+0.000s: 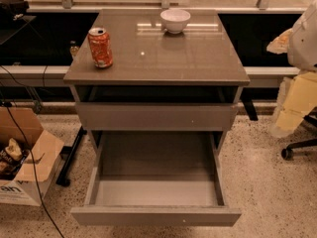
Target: Place coke can into middle drawer
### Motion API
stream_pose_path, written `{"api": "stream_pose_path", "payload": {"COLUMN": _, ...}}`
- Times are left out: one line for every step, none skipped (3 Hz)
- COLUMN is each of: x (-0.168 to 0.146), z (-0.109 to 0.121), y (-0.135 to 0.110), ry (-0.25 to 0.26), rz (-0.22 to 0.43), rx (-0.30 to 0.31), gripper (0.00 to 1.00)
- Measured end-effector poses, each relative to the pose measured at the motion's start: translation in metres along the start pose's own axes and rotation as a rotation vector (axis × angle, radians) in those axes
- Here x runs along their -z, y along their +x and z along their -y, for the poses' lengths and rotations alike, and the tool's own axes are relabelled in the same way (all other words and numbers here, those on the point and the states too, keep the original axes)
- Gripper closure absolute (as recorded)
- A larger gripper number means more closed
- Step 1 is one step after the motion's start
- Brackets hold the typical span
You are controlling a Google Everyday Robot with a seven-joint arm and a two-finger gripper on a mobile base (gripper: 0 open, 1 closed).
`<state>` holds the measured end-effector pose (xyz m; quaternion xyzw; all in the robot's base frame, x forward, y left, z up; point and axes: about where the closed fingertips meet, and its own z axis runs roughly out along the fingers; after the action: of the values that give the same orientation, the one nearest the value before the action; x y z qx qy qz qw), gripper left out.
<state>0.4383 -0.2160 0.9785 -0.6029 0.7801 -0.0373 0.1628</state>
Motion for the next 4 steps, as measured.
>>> {"api": "stream_pose_path", "payload": {"x": 0.0, "z": 0.0, "y": 0.0, "ry": 0.0, "rz": 0.0, "rx": 0.0, "gripper": 0.0}}
{"api": "stream_pose_path", "payload": {"x": -0.01, "z": 0.001, "y": -0.027, "ry": 0.022, "rz": 0.064, "rx": 0.005, "gripper": 0.0}}
{"api": "stream_pose_path", "payload": {"x": -0.022, "z": 0.007, "y": -0.054, "ry": 0.048, "rz": 0.124, "rx": 0.009, "gripper": 0.0}}
{"api": "stream_pose_path", "payload": {"x": -0.043, "z": 0.02, "y": -0.08, "ry": 0.04, "rz": 0.222, "rx": 0.002, "gripper": 0.0}}
